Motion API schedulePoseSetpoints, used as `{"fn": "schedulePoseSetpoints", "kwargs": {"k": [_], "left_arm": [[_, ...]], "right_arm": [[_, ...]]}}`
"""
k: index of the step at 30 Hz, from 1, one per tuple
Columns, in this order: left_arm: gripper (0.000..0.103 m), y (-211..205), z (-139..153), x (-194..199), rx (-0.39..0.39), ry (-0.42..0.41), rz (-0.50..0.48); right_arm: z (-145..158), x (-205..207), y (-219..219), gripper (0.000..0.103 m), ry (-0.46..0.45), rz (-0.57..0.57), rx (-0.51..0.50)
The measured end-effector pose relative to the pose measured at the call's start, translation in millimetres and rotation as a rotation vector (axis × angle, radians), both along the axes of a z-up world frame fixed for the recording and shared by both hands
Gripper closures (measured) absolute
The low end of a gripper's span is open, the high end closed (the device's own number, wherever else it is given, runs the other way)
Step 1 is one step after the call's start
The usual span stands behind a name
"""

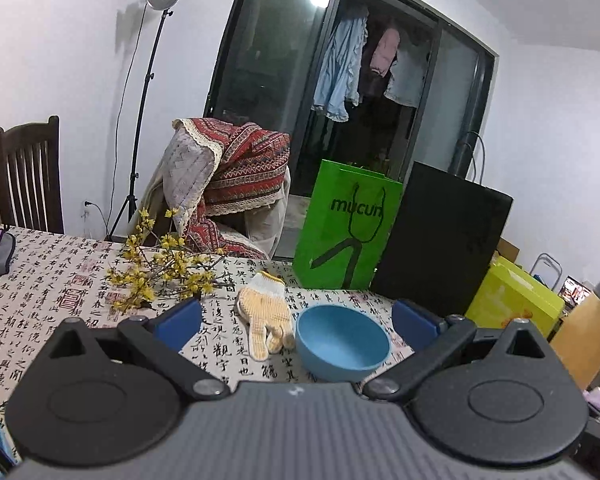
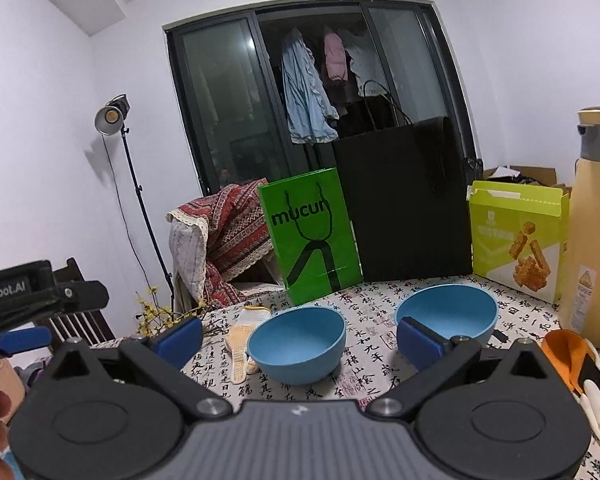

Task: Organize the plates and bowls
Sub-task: 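Move both open grippers toward the blue bowl beside the white glove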

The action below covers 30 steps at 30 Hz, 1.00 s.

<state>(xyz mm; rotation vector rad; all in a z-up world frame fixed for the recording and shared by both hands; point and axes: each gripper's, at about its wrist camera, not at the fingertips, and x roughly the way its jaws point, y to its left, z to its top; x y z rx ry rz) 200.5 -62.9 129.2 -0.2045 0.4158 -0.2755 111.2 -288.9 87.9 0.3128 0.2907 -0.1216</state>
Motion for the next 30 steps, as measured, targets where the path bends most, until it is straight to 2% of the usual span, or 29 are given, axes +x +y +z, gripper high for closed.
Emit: {"fn": "schedulePoseSetpoints", "kwargs": {"k": [7, 20, 30], "left_arm": [[0.000, -13, 0, 44, 0.001, 0.048, 0.007], [0.000, -38, -14, 129, -0.002, 0.130, 0.015], [0.000, -52, -42, 174, 0.001, 0.162, 0.037]], "right_arm": [[5, 39, -12, 0.000, 0.030, -0.007, 0.005], [19, 125, -44, 0.000, 0.083, -0.017, 0.087], [-4, 178, -57, 0.000, 0.143, -0.029, 0.106]]}}
